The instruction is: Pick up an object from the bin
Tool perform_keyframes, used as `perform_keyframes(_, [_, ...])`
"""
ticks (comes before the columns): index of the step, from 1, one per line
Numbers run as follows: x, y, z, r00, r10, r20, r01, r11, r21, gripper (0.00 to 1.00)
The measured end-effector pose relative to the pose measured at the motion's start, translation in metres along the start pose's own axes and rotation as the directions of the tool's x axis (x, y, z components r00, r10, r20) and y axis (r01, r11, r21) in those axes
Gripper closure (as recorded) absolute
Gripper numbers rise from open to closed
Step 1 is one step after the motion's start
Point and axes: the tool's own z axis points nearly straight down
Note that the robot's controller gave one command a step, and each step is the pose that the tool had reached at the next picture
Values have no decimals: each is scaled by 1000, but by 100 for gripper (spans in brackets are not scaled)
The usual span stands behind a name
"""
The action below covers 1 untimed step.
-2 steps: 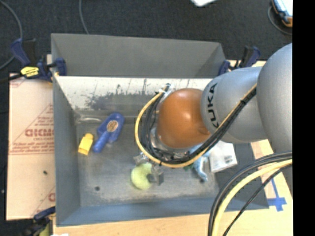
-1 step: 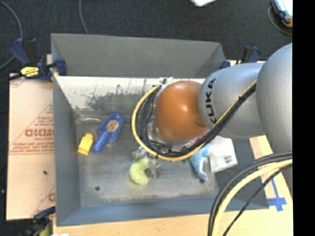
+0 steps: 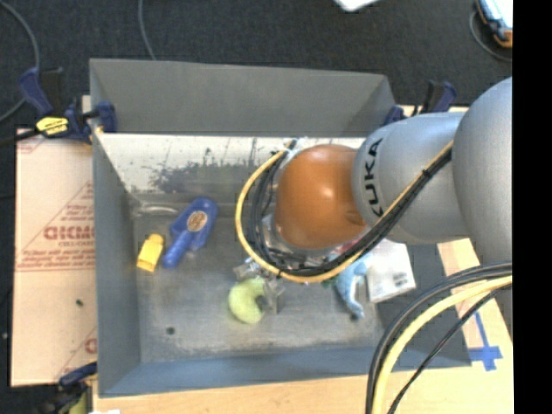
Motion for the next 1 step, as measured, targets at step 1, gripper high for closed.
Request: perform_keyframes(1, [-28,-14,1,1000,16,-4,-16,1000,4,100])
